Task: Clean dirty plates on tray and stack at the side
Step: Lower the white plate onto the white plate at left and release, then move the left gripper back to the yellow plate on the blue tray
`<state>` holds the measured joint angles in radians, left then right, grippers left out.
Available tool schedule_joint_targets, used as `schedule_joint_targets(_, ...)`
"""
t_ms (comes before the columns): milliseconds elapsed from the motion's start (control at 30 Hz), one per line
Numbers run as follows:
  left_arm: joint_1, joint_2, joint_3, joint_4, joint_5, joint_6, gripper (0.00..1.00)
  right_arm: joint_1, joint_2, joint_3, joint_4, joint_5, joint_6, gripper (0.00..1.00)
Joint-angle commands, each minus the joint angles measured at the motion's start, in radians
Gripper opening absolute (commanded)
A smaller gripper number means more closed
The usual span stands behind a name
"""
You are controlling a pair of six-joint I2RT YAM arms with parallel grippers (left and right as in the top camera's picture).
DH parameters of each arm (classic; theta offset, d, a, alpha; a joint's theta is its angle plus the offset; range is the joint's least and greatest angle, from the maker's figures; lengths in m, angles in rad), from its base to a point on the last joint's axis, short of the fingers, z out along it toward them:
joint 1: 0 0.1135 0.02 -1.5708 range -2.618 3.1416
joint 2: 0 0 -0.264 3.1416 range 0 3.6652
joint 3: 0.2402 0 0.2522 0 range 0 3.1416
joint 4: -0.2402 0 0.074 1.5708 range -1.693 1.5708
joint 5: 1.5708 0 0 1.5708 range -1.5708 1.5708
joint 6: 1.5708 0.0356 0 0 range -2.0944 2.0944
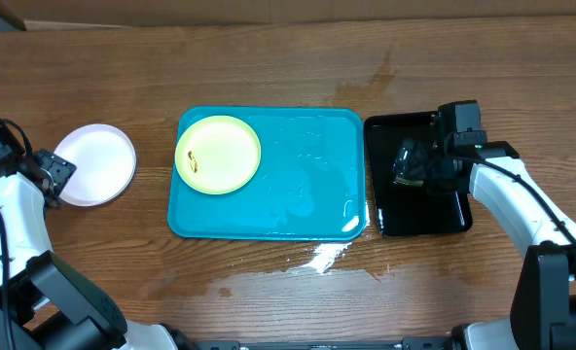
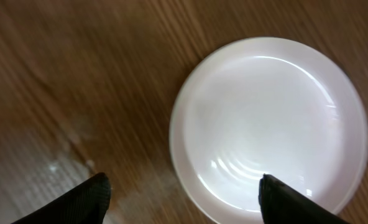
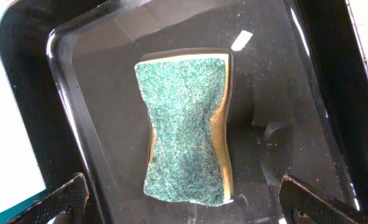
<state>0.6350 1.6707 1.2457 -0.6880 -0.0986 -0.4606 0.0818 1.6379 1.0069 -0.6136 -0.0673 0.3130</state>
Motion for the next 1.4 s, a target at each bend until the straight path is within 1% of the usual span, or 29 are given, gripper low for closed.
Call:
schedule_joint_targets(0,-0.002,-0.024,0.011,-0.010,0.186,0.045,0.75,0.002,0.001,-0.006,0.006,0.002,-0.003,1.00)
schedule_joint_targets(67,-0.005,-0.024,0.014,-0.036,0.256,0.047,0.73,0.002,0.001,-0.006,0.006,0.002,-0.003,1.00)
schedule_joint_targets(167,-0.031,-0.026,0.014,-0.083,0.338,0.079,0.68,0.002,0.001,-0.006,0.006,0.002,-0.003,1.00)
schedule_joint_targets(233,-0.067,-0.026,0.014,-0.109,0.381,0.110,0.68,0.002,0.001,-0.006,0.006,0.002,-0.003,1.00)
schedule_joint_targets(300,-0.117,-0.026,0.014,-0.138,0.393,0.130,0.68,0.002,0.001,-0.006,0.006,0.002,-0.003,1.00)
schedule_joint_targets(400,-0.230,-0.025,0.013,-0.174,0.387,0.151,0.69,0.002,0.001,-0.006,0.006,0.002,-0.003,1.00)
schedule_joint_targets(500,-0.340,-0.025,0.013,-0.173,0.385,0.178,0.69,0.002,0.001,-0.006,0.006,0.002,-0.003,1.00)
schedule_joint_targets(700,-0.607,-0.025,0.013,-0.145,0.377,0.153,0.68,0.002,0.001,-0.006,0.006,0.002,-0.003,1.00)
schedule_joint_targets(767,-0.685,-0.023,0.013,-0.130,0.377,0.146,0.65,0.002,0.001,-0.006,0.006,0.002,-0.003,1.00)
schedule_joint_targets(800,-0.728,-0.023,0.013,-0.117,0.370,0.151,0.63,0.002,0.001,-0.006,0.006,0.002,-0.003,1.00)
schedule_joint_targets(867,-0.808,-0.023,0.013,-0.095,0.312,0.166,0.56,0.002,0.001,-0.006,0.006,0.002,-0.003,1.00)
schedule_joint_targets(900,-0.853,-0.023,0.013,-0.080,0.266,0.171,0.50,0.002,0.001,-0.006,0.006,0.002,-0.003,1.00)
schedule_joint_targets(967,-0.927,-0.023,0.013,-0.051,0.176,0.172,0.24,0.002,0.001,-0.006,0.006,0.002,-0.003,1.00)
schedule_joint_targets(1000,-0.962,-0.021,0.013,-0.034,0.131,0.177,0.17,0.002,0.001,-0.006,0.006,0.002,-0.003,1.00)
schedule_joint_targets(1100,-1.045,-0.016,0.013,0.011,-0.016,0.177,0.13,0.002,0.001,-0.006,0.006,0.002,-0.003,1.00)
schedule_joint_targets(1167,-1.087,-0.006,0.013,0.033,-0.117,0.177,0.14,0.002,0.001,-0.006,0.006,0.002,-0.003,1.00)
schedule_joint_targets(1200,-1.099,0.000,0.013,0.039,-0.156,0.176,0.26,0.002,0.001,-0.006,0.006,0.002,-0.003,1.00)
schedule_joint_targets(1233,-1.108,0.006,0.013,0.043,-0.186,0.176,0.34,0.002,0.001,-0.006,0.006,0.002,-0.003,1.00)
schedule_joint_targets(1267,-1.112,0.013,0.013,0.044,-0.204,0.176,0.39,0.002,0.001,-0.006,0.006,0.002,-0.003,1.00)
schedule_joint_targets(1300,-1.113,0.022,0.013,0.044,-0.217,0.176,0.40,0.002,0.001,-0.006,0.006,0.002,-0.003,1.00)
schedule_joint_targets(1367,-1.110,0.044,0.013,0.043,-0.230,0.177,0.38,0.002,0.001,-0.006,0.006,0.002,-0.003,1.00)
